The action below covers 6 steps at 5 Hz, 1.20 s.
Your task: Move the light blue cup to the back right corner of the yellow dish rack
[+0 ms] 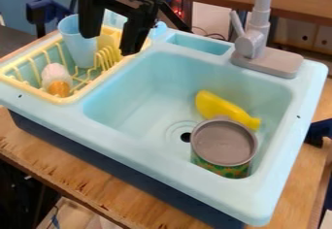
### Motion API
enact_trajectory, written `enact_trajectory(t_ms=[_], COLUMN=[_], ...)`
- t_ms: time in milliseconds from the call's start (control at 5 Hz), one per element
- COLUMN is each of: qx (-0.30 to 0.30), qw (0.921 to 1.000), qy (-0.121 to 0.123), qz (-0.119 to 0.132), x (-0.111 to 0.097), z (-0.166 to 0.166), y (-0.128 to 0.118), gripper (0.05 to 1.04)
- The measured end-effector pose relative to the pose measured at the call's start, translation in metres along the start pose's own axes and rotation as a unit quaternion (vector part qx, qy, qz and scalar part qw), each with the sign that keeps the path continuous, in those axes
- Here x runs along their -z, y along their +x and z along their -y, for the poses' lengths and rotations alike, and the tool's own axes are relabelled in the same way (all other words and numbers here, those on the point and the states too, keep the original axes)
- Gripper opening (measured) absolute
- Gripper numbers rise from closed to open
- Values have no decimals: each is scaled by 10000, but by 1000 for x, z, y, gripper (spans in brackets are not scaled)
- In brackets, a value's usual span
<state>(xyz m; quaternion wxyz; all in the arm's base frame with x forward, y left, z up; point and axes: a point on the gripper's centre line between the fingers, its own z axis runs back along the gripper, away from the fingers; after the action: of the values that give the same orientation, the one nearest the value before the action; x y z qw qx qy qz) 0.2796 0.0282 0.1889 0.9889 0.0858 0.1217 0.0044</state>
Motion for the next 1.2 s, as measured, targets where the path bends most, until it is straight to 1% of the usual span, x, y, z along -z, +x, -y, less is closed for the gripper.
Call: enact_trajectory(t_ms=[200, 400, 600, 800, 1000, 1200], qx=[34, 158, 270, 208, 60, -57], qw=[9999, 9998, 9987, 9985, 9981, 9976], qy=[4, -118, -321, -294, -124, 98], qz=[-151, -89, 297, 402, 602, 680], x=[8, 6, -4, -7, -14, -11], z=[1, -8, -40, -59, -78, -87], y=[2, 3, 1, -5, -4, 8], gripper=[1005, 1005, 1005, 1005, 1005, 1005])
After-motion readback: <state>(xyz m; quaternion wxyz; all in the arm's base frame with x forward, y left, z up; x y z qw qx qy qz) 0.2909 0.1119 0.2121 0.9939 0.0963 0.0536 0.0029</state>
